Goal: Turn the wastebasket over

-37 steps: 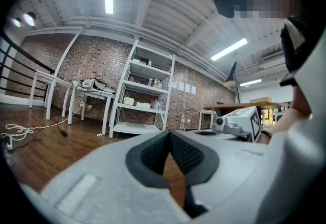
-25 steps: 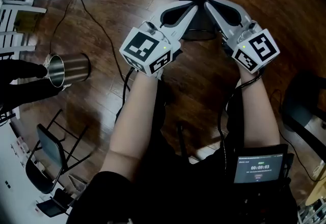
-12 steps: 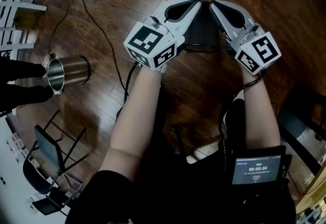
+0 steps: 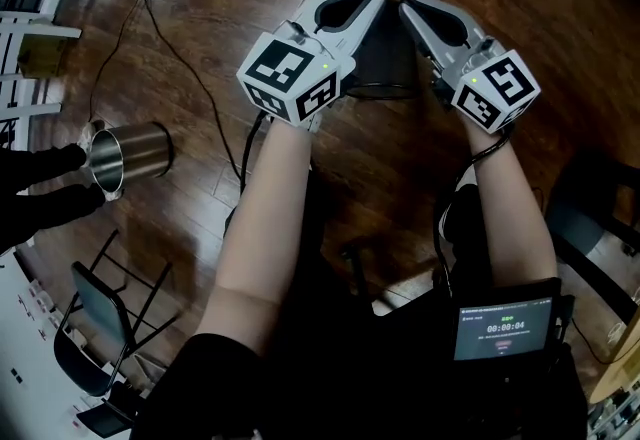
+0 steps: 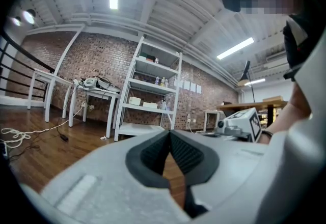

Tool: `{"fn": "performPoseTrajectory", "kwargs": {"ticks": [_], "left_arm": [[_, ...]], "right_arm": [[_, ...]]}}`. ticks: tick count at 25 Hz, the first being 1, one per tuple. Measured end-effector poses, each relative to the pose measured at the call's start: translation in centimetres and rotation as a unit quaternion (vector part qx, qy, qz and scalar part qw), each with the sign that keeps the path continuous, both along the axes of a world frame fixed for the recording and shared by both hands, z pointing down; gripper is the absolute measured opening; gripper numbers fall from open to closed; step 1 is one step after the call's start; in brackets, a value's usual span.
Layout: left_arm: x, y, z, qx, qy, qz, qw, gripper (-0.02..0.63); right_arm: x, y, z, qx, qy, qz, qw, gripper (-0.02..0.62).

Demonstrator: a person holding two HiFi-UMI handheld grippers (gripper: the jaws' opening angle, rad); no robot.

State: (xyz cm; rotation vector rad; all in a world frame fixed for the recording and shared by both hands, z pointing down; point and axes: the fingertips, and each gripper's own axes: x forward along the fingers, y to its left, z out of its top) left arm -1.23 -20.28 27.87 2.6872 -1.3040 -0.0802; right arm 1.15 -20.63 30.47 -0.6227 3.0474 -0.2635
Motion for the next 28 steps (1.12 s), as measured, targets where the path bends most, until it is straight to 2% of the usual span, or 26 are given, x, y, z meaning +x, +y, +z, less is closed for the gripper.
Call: {"fn": "performPoseTrajectory", "kwargs": {"ticks": [5, 8, 10, 11, 12, 15, 16, 17, 20, 28], "left_arm": [[0.0, 0.2, -0.2, 0.000, 0.004, 0.004, 1.0000, 0.000], [-0.5, 0.2, -0.1, -0.001, 0.005, 0.000, 1.0000, 0.000], [-0.9, 0.4, -0.3, 0.001, 0.007, -0.003, 1.0000, 0.000], [-1.2, 0.5, -0.5, 0.003, 0.010, -0.004, 0.9999, 0.000], [-1.4, 0.5, -0.7, 0.004, 0.012, -0.006, 0.9999, 0.000], [-2.0, 0.4, -1.1, 0.006, 0.018, -0.012, 0.9998, 0.000], [-2.0, 0.4, -1.1, 0.006, 0.019, -0.014, 0.9997, 0.000], [-2.1, 0.4, -1.3, 0.007, 0.020, -0.015, 0.9997, 0.000], [-1.9, 0.5, -1.5, 0.009, 0.023, -0.013, 0.9996, 0.000], [-2.0, 0.8, -1.8, 0.011, 0.029, -0.010, 0.9995, 0.000]], "right_arm": [[0.8, -1.0, 0.8, -0.045, -0.030, 0.035, 0.998, 0.011], [1.5, -1.9, 1.9, -0.105, -0.113, 0.062, 0.986, 0.011], [2.1, -2.4, 2.9, -0.156, -0.192, 0.073, 0.966, 0.011], [2.7, -2.6, 3.7, -0.186, -0.235, 0.082, 0.951, 0.011], [3.5, -3.0, 4.7, -0.219, -0.280, 0.095, 0.930, 0.011], [6.3, -3.8, 8.1, -0.298, -0.402, 0.141, 0.854, 0.011], [6.9, -3.9, 9.1, -0.311, -0.423, 0.154, 0.837, 0.011], [7.4, -3.8, 9.9, -0.319, -0.435, 0.165, 0.826, 0.011], [8.1, -3.3, 12.2, -0.334, -0.446, 0.186, 0.809, 0.011], [8.5, 0.6, 20.0, -0.378, -0.431, 0.230, 0.786, 0.012]]}}
